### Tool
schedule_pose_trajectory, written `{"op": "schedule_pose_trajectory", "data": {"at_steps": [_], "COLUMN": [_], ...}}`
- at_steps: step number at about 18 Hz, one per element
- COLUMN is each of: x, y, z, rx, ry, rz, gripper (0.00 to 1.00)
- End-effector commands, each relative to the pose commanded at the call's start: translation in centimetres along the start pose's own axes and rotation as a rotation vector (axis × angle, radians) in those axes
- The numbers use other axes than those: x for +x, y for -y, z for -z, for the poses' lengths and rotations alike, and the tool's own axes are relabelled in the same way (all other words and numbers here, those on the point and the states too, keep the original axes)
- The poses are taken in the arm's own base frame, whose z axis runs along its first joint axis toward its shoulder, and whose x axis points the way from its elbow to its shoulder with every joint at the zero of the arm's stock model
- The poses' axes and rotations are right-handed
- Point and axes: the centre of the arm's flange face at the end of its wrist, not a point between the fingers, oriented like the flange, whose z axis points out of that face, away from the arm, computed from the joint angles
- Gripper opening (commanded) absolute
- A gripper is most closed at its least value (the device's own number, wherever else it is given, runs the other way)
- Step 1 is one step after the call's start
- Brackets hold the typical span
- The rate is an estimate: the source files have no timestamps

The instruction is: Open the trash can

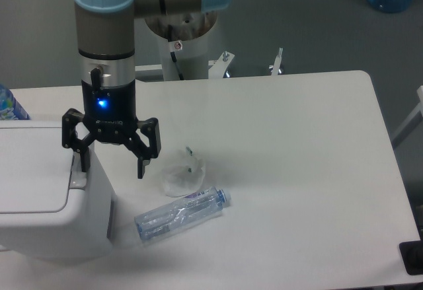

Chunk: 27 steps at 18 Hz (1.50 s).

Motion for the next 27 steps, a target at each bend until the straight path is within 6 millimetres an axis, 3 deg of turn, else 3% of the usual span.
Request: {"op": "schedule_pose_trajectory", "data": {"at_steps": [12, 15, 16, 19, 27], "x": [0.3, 0.3, 0.1, -1.4, -5.2], "y": [0.0, 1.0, 2.4, 3.5, 1.8], "z": [-0.4, 1.0, 2.5, 4.0, 3.5], "rx": [-0.005, 0.025, 0.063, 0.094, -0.031], "ry": [-0.004, 0.003, 0.015, 0.045, 0.135], "rz": [-0.004, -0.017, -0.035, -0.073, -0.243], "gripper": [1.00, 1.00, 1.00, 1.00, 1.00]}}
